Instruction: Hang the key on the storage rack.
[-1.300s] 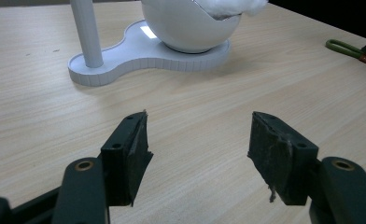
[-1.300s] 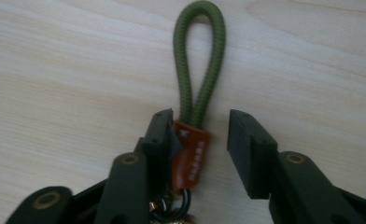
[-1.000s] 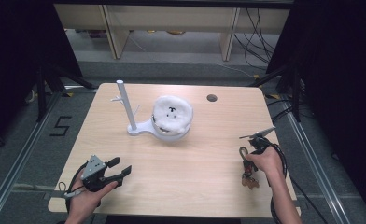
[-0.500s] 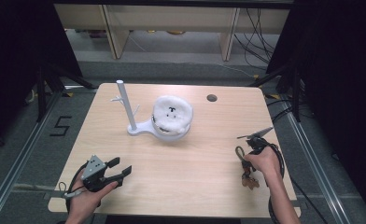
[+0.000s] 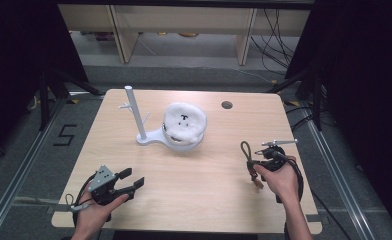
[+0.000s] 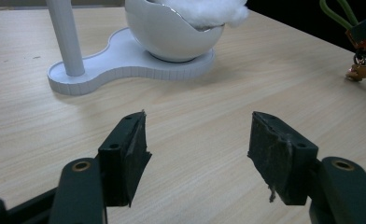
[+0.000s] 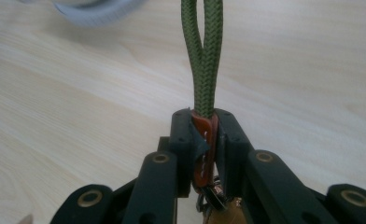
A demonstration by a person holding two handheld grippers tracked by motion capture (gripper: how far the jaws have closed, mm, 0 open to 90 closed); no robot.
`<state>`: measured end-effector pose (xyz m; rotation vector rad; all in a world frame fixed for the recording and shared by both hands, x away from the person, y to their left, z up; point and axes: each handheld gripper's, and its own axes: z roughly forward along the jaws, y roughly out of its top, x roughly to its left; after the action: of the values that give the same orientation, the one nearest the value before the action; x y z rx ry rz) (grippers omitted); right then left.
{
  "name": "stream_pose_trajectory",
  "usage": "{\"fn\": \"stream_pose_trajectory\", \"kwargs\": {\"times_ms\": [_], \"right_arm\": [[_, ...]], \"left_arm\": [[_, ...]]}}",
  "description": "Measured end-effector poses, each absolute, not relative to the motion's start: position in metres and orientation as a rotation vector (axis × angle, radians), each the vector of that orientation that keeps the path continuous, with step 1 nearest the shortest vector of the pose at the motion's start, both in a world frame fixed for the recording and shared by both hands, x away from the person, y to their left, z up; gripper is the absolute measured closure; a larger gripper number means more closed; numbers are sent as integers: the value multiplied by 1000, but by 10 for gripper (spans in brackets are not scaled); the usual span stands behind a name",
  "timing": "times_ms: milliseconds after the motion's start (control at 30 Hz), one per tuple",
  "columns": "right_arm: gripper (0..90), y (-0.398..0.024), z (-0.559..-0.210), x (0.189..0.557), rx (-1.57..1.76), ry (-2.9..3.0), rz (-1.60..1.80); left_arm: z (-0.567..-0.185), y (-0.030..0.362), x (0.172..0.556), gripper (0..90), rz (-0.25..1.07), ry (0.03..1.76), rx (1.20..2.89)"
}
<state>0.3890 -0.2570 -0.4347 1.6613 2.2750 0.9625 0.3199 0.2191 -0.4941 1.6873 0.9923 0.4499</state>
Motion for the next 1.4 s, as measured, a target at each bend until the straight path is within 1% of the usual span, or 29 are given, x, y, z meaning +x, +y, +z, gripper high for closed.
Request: {"fn": "stream_pose_trajectory", "kwargs": {"times_ms": [67,100,333,500,600,667,867,1233,1400], "right_arm": [[795,-251,-432,384,1602,2270,1048],[796,-249,-433,383,1494,2247,1124],[796,-228,-428,373,1386,2193,1302],[795,-212,-429,372,1268,2171,1385],[795,-201,-428,370,1240,2154,1444],[795,-197,-428,372,1160,2150,1466],[795,-179,-427,373,1065,2163,1504],[795,-154,-431,373,996,2156,1575],[795,-143,-434,372,973,2170,1620]], "left_arm": [[-492,218,320,361,454,994,1688],[-491,218,320,361,453,991,1690],[-482,206,324,375,430,925,1688],[-475,197,327,405,419,877,1698],[-469,189,330,423,378,855,1704],[-466,185,331,436,356,837,1705],[-454,173,337,484,316,792,1697],[-436,159,352,581,287,738,1683],[-429,152,362,615,235,723,1648]]}}
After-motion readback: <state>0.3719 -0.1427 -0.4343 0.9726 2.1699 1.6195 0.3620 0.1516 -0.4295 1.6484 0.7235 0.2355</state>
